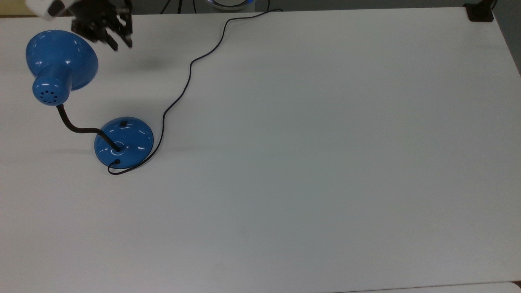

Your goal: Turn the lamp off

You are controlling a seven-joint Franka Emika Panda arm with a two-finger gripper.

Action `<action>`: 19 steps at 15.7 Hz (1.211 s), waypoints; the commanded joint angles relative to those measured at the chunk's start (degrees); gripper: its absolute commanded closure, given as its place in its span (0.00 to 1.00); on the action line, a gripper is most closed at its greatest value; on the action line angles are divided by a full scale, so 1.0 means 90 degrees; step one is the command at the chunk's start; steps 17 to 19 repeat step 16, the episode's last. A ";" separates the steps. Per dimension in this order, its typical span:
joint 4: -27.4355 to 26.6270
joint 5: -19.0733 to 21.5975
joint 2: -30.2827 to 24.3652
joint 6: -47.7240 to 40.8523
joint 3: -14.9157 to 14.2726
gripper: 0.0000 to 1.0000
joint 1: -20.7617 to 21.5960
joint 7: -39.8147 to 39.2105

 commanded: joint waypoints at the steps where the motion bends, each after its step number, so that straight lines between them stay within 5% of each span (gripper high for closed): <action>1: 0.1134 -0.0396 -0.0108 -0.1298 -0.0414 0.00 0.0750 0.0651; 6: 0.1935 -0.1040 -0.0226 -0.1338 -0.0512 0.00 0.2001 0.3035; 19: 0.2161 -0.0825 -0.0382 -0.0986 -0.0386 0.00 0.2295 0.3125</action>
